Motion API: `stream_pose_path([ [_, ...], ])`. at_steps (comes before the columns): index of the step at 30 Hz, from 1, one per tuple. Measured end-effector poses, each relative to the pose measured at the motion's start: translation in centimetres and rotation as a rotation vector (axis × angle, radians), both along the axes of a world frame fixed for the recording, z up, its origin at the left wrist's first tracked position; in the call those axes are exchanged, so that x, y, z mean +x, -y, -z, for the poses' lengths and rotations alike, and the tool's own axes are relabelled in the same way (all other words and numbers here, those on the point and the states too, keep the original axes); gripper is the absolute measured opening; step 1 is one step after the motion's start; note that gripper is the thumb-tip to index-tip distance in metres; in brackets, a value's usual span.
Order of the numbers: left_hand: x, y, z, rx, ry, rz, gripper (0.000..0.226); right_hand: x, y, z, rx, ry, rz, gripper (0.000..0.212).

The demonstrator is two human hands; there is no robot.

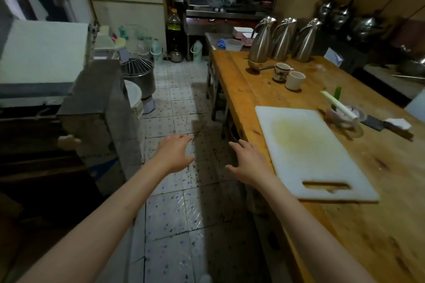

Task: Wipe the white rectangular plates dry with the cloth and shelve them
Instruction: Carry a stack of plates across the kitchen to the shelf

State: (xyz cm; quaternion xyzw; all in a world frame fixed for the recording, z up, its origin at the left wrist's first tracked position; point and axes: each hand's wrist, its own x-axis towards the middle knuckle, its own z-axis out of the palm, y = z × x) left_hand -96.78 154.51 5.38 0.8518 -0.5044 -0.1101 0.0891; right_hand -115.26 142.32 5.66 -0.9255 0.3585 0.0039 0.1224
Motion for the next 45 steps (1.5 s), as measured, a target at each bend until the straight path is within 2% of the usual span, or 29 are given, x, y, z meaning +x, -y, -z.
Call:
stream_pose_path([
  [7, 6.6, 10.1, 0.5, -0.033, -0.043, -0.046, 0.064, 6.9, 11.0, -1.3, -0.027, -0.029, -0.046, 0.072],
  [17, 20.0, 19.7, 1.1, -0.005, -0.044, -0.119, 0.066, 22.1, 20.9, -0.7, -0.002, -0.072, -0.175, 0.072],
  [22, 29.6, 24.5, 1.2, -0.014, -0.064, -0.123, 0.066, 31.9, 25.5, -0.2, 0.033, -0.037, -0.164, 0.071],
  [31, 42.9, 34.5, 1.1, -0.042, -0.048, -0.046, 0.066, 44.2, 33.6, -0.6, 0.037, -0.024, -0.082, 0.07],
  [45, 61.6, 55.5, 1.1, -0.038, -0.033, 0.017, 0.065, 62.4, 54.0, -0.8, 0.023, -0.02, -0.04, 0.072],
])
